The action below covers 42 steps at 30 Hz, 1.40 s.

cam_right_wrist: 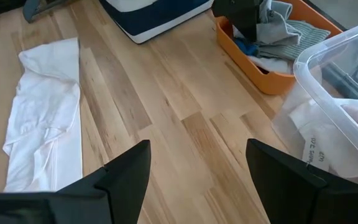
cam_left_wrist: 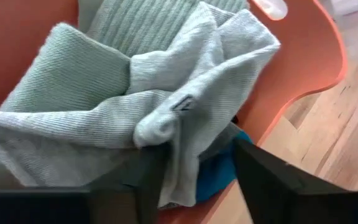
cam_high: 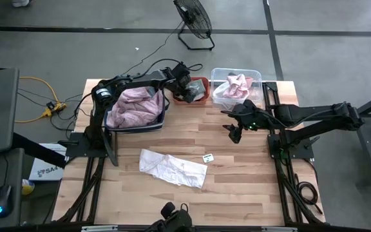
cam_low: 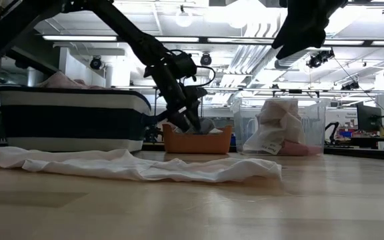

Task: Pick & Place Cloths
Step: Put the light gray sock into the orange bin, then put the light pink underwear into the transparent bin

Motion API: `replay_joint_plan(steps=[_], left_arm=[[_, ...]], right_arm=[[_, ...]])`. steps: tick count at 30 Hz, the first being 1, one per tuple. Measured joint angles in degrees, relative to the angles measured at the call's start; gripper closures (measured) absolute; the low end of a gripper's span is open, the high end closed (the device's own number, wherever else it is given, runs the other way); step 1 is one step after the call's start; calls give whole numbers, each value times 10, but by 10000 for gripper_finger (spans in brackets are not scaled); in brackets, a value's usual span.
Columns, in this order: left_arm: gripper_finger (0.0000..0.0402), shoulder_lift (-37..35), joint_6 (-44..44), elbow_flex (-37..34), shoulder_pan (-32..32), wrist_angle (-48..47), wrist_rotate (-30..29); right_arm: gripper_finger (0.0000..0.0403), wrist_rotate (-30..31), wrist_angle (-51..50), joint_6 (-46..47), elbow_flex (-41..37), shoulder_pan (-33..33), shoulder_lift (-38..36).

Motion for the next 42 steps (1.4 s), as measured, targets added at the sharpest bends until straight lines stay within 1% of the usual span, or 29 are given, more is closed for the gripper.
replay_joint_plan(steps=[3, 6, 9, 12, 18, 23, 27, 32, 34, 39, 42], left_arm=[[177, 0, 3, 16, 0, -20, 14], [142, 0, 9, 46, 0, -45, 16], [126, 0, 15, 90, -4, -84, 12], [125, 0, 28, 130, -4, -121, 0], [133, 0, 42, 189, -4, -178, -2], [143, -1, 81, 244, -8, -278, -2], [157, -1, 137, 278, -33, -382, -2], [181, -2, 205, 284, -88, -497, -6], [192, -2, 209, 280, -117, -527, -30], [226, -1, 209, 266, -191, -572, -116], [251, -1, 208, 256, -229, -586, -137]], right_arm=[[147, 0, 0, 0, 0, 0, 0], [147, 0, 4, 0, 0, 0, 0], [147, 0, 5, 0, 0, 0, 0], [147, 0, 5, 2, 0, 0, 0], [147, 0, 5, 2, 0, 0, 0], [147, 0, 5, 2, 0, 0, 0], [147, 0, 5, -2, 0, 0, 0], [147, 0, 5, -2, 0, 0, 0], [147, 0, 5, -2, 0, 0, 0], [147, 0, 4, -2, 0, 0, 0], [147, -1, 4, -2, 0, 0, 0]])
